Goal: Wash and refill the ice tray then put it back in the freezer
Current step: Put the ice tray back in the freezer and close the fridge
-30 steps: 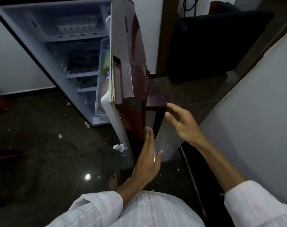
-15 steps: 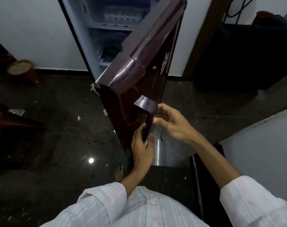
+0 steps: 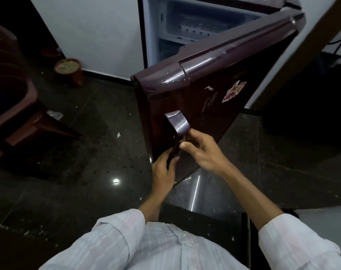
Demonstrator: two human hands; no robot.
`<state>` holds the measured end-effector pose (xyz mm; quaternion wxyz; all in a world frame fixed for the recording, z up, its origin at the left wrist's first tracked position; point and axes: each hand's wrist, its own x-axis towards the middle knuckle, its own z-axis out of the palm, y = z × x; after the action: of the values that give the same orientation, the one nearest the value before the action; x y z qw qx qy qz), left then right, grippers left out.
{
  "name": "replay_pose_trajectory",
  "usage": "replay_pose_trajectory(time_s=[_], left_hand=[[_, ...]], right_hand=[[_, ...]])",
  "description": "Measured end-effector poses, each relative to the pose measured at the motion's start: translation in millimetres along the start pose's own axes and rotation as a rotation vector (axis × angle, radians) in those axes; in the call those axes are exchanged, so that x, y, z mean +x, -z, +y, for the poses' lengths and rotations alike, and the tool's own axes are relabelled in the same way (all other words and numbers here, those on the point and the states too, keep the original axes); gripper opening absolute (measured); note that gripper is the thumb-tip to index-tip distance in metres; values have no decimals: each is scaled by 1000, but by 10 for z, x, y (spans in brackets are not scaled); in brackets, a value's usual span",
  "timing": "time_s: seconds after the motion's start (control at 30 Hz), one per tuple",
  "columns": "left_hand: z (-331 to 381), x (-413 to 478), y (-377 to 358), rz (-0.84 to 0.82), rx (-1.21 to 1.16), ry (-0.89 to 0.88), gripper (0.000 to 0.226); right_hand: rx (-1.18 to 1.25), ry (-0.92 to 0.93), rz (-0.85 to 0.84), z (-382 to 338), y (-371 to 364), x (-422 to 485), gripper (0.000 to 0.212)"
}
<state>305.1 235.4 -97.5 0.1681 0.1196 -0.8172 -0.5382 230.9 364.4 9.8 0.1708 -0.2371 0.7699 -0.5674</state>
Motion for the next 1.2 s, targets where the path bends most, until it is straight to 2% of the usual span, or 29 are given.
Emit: replay_pose_trajectory(time_s=[0.3,0.57,0.97,1.2], left_hand=[[-322,945,480,-30,65,-48,28],[-528,1852,742,-104,61,-52,28],[-728,3086,727,-107,103,-73,24],[-745,3646,626,-136,102,-27,25]], right_hand=[[-35,43,30,-59,-343,965,21],[-59,65,137,-61,-515,1829,21],[-144,92,249,61,-429,3082,25],[-142,89,309,157,-308,3608,30]])
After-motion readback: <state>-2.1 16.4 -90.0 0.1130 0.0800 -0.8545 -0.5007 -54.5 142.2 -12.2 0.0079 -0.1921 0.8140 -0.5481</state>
